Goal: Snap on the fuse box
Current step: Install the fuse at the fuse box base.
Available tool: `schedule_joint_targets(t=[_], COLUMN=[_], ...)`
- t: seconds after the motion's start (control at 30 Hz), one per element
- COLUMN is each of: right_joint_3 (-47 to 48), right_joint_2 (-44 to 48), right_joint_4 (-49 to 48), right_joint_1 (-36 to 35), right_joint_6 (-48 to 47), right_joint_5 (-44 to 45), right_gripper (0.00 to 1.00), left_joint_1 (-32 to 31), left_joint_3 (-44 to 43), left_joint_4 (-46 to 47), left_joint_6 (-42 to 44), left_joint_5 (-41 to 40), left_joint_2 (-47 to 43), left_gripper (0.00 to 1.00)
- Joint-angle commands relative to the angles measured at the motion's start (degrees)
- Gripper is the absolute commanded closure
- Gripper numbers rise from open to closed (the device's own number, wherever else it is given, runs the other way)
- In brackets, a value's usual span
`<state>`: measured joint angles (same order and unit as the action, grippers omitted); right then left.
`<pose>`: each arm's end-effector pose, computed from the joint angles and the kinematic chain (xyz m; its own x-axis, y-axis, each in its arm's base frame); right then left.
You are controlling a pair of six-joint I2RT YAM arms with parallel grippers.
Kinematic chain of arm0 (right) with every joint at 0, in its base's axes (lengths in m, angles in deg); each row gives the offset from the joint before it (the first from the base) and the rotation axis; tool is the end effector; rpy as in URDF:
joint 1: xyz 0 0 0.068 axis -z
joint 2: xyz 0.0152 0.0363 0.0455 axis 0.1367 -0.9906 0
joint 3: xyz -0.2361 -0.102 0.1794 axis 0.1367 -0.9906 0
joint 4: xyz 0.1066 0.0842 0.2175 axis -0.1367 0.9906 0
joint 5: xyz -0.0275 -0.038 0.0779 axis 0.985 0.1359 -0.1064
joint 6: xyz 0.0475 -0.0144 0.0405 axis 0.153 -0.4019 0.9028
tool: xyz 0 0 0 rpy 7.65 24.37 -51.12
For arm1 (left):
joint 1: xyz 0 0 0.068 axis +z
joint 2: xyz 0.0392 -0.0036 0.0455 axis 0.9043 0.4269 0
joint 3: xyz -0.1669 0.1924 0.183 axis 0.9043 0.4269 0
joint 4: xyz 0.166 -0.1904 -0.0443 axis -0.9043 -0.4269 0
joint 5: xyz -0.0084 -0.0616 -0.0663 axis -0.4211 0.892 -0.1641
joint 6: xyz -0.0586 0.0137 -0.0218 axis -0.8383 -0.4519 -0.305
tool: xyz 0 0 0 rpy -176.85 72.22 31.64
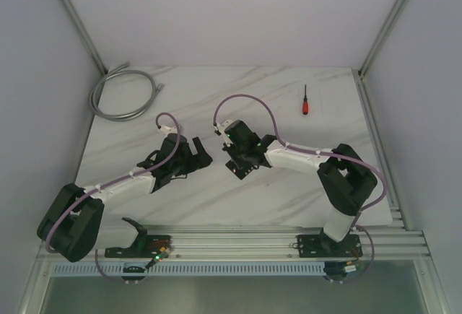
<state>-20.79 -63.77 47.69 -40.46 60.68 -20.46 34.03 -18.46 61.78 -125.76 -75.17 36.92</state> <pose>0.2561 0.2822 0.2269 -0.5141 -0.5410 -0.6656 -0.6992 0.7138 -0.0400 0.2153 -0.1245 0.2135 -0.7001 -0.4293 -0.5706 -0.0551 0.8291 -0.5563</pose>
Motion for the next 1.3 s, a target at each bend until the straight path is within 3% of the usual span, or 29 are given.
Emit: schedule_joint_targets(t=[0.0, 1.27], right_joint_3=[1.4, 9.1], right_joint_2=[-2.1, -22.8], right_joint_4=[4.2, 19.5], right_joint_1=[-0.1, 0.2], right_joint_6=[-0.9, 5.9], right_joint_5=[-1.2, 2.4], right_gripper=[0.98, 1.0], left_joint_1=[0.4, 0.6], left_joint_3=[0.4, 2.5], left_joint_4=[0.9, 1.0], left_joint_6=[-0.2, -1.4], left_joint_5=[0.5, 0.5], left_joint_2=[0.0, -2.5], left_gripper=[0.0, 0.0])
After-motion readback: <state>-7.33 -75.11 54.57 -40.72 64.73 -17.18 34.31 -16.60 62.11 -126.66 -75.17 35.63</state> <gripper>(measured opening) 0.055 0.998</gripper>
